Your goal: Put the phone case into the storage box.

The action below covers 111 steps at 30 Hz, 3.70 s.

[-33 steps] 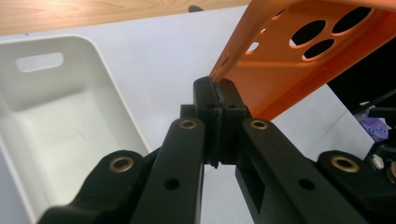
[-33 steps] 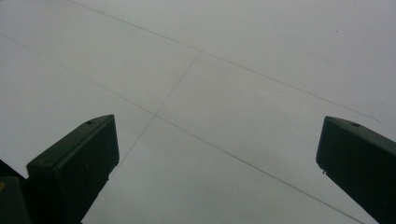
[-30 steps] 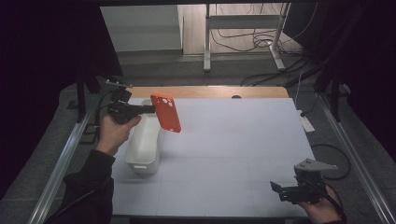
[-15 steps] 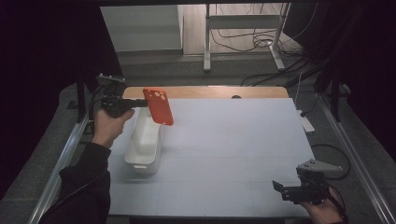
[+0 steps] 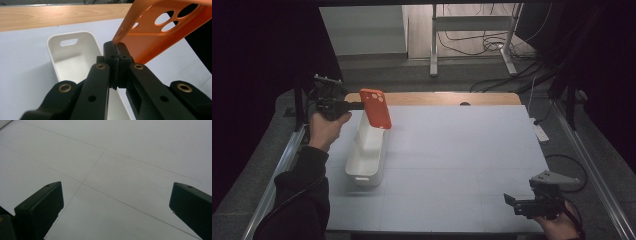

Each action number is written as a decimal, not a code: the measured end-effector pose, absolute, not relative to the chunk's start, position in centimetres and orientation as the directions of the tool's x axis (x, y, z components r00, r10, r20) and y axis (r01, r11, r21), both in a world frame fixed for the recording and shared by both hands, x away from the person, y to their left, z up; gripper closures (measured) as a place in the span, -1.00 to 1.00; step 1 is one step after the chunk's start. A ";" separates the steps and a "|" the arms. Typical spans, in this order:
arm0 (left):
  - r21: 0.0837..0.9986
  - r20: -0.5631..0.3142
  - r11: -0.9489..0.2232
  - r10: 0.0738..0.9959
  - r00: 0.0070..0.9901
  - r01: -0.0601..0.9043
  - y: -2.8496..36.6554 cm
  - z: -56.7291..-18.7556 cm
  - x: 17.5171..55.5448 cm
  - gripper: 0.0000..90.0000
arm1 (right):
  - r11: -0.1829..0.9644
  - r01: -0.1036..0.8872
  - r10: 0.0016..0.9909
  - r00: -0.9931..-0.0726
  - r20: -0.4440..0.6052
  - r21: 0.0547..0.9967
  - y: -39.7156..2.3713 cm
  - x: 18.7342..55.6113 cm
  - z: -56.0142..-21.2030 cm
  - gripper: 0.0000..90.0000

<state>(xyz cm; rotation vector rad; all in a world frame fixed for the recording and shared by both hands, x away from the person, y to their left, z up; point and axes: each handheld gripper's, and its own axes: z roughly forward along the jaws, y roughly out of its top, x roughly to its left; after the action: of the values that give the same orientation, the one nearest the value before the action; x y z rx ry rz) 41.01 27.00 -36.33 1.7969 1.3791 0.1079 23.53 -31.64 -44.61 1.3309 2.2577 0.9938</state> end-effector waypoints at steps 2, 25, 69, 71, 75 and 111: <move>0.654 -0.401 -0.030 0.833 0.381 0.756 27.3 -36.4 41.2 0.98 | 0.316 0.626 0.861 -0.505 0.061 0.713 -31.7 23.5 -44.6 -1.00; 0.653 -0.377 0.007 0.870 0.317 0.757 28.5 -37.0 43.2 0.98 | 0.328 0.627 0.854 -0.517 0.062 0.707 -31.6 23.6 -44.7 -1.00; 0.586 -0.380 0.033 0.893 0.239 0.810 28.1 -42.9 45.6 0.98 | 0.345 0.626 0.846 -0.530 0.057 0.699 -31.4 23.6 -44.7 -1.00; 0.583 -0.378 0.033 0.895 0.235 0.812 28.0 -43.0 45.7 0.98 | 0.345 0.626 0.846 -0.530 0.057 0.699 -31.4 23.6 -44.7 -1.00; 0.580 -0.375 0.035 0.898 0.229 0.814 27.9 -43.3 45.8 0.98 | 0.345 0.627 0.846 -0.530 0.058 0.698 -31.4 23.6 -44.7 -1.00; 0.619 -0.313 -0.026 0.909 0.276 0.785 26.7 -44.6 46.0 0.37 | 0.348 0.628 0.845 -0.532 0.057 0.696 -31.4 23.6 -44.7 -1.00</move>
<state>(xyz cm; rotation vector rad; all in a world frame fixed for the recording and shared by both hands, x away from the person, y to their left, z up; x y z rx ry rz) 46.03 26.72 -44.61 1.8296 1.5321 0.2177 23.63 -31.42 -44.75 1.3071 2.3030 0.9774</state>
